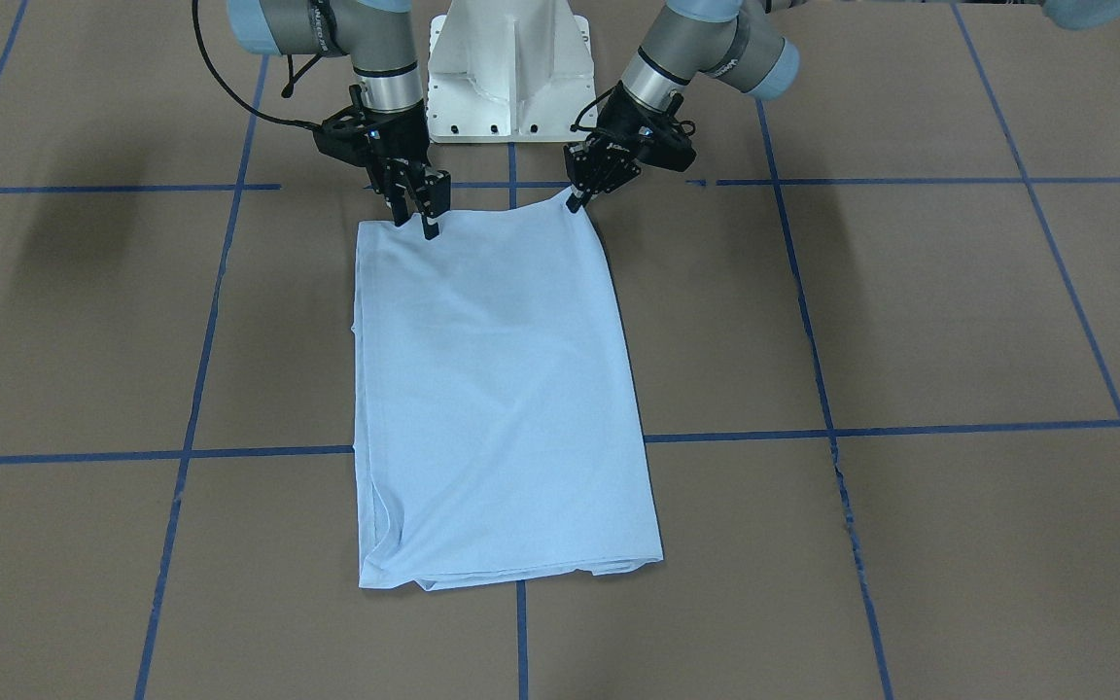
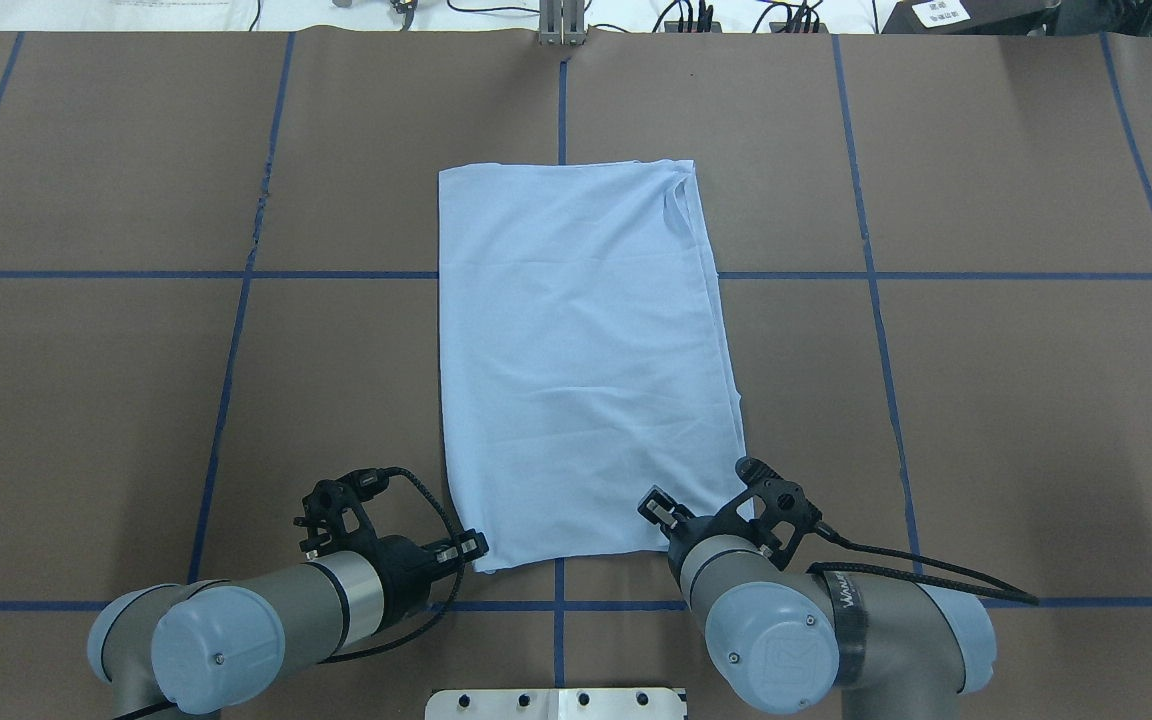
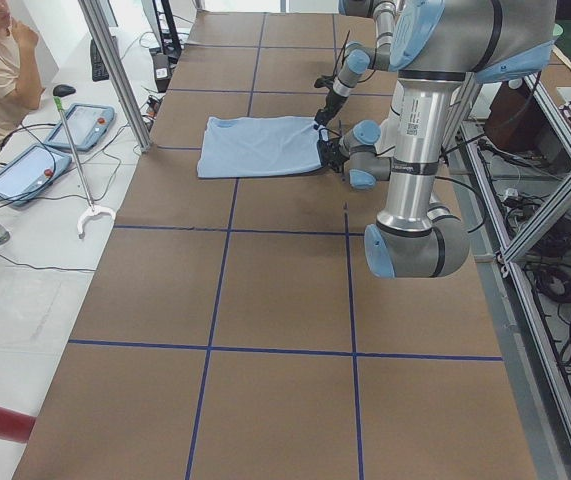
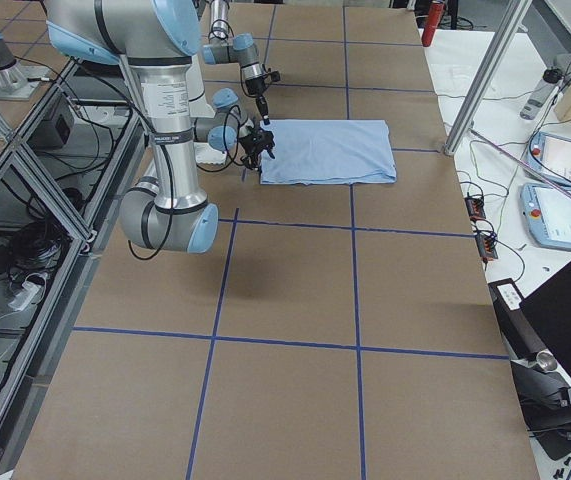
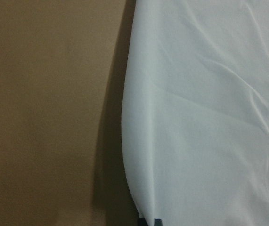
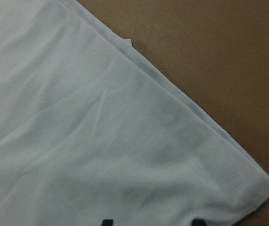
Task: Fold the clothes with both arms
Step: 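Move the right gripper onto the shirt corner nearest it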
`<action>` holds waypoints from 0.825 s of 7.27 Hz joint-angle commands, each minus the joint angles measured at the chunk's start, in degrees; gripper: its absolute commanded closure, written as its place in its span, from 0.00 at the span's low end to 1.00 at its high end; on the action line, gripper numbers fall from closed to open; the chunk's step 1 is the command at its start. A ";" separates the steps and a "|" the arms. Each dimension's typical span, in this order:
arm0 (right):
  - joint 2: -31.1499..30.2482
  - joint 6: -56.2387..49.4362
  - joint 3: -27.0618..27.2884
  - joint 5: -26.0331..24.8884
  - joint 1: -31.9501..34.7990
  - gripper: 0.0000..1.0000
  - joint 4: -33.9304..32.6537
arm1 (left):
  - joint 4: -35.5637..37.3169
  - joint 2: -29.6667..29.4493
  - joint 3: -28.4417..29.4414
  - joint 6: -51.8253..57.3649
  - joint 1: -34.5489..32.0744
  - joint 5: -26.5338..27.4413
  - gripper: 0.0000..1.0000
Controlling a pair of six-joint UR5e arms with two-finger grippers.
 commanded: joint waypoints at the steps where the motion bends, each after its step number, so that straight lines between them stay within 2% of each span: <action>1: 0.66 0.09 -0.04 -0.57 0.10 0.61 0.01 | 0.00 0.05 -0.29 -0.03 0.00 0.07 1.00; 3: 1.02 0.10 -0.13 -0.57 0.10 0.61 0.01 | 0.00 -0.03 -0.29 -0.03 0.00 0.07 1.00; 4: 0.93 -0.17 0.05 -0.48 0.19 0.49 -0.08 | 0.00 -0.03 -0.29 0.05 0.00 0.07 1.00; 5: 0.84 -0.86 0.49 -0.31 0.54 0.25 -2.43 | 0.00 -0.03 -0.29 -0.03 0.00 0.07 1.00; 6: 1.45 -0.87 2.06 -0.13 0.54 0.14 -7.93 | 0.00 -0.03 -0.29 0.05 0.00 -0.02 1.00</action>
